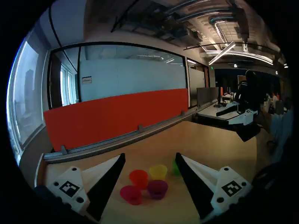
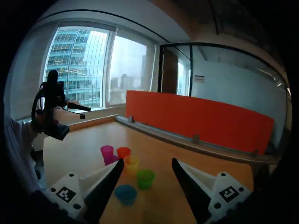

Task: Pour water

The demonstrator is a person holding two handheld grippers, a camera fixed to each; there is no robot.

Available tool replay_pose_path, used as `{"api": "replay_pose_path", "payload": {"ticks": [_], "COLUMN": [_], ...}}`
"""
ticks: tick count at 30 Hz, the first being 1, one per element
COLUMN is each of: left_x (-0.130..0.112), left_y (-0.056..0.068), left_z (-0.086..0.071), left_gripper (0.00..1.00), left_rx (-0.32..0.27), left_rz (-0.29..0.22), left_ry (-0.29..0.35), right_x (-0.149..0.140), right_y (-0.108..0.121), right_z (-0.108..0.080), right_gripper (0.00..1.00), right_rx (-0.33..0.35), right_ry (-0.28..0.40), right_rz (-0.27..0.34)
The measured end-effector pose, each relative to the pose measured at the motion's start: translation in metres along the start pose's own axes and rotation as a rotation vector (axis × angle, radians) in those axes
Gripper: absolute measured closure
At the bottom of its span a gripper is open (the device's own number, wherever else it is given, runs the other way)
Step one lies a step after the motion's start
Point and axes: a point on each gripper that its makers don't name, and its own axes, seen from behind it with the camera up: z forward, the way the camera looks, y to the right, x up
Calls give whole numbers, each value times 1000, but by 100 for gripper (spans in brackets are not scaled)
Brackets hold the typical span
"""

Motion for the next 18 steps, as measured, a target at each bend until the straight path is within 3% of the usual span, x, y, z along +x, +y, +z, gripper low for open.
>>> {"api": "replay_pose_path", "payload": {"ticks": [18], "left_x": [-33], "left_y": [17], "left_z": [15], "left_gripper": [0], "left_rx": [-56], "left_rz": [-20], "left_ry": [-47], "right_x": [-49], "right_y": [-21], "right_z": [14], "right_gripper": [0], "right_rx": [77], "right_ry": [-101], "right_rz": [-19]}}
